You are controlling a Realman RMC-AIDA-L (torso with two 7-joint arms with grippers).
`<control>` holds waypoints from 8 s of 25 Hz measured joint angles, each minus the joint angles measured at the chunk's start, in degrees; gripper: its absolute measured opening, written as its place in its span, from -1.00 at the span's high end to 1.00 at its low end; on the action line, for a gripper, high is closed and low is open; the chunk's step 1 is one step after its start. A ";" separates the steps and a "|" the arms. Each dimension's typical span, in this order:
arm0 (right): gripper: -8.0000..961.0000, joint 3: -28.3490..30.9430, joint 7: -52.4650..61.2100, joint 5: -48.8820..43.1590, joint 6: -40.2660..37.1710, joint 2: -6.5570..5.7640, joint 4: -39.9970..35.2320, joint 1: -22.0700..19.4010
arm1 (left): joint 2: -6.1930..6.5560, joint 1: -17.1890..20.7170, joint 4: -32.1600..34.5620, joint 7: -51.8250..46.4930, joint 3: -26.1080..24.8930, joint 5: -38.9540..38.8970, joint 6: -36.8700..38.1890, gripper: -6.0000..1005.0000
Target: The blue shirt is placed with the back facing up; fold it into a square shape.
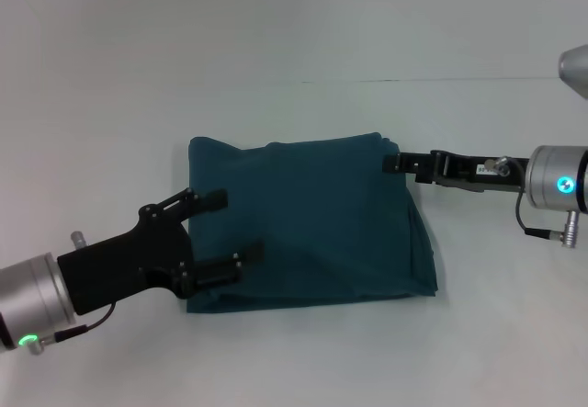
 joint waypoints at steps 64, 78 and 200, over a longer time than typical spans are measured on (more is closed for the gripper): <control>0.10 -0.89 -5.61 10.98 14.19 1.93 9.83 2.96 | 0.36 -0.70 0.13 -0.47 0.07 0.98 -4.04 -0.77; 0.85 -0.89 -5.86 11.27 15.36 1.97 9.88 2.93 | 0.36 -0.64 -0.12 -0.48 -0.02 0.98 -4.04 -0.77; 0.86 -8.63 -3.97 17.38 12.17 1.56 2.56 1.68 | 0.19 -0.90 -0.22 -1.97 0.02 0.98 -5.61 -0.77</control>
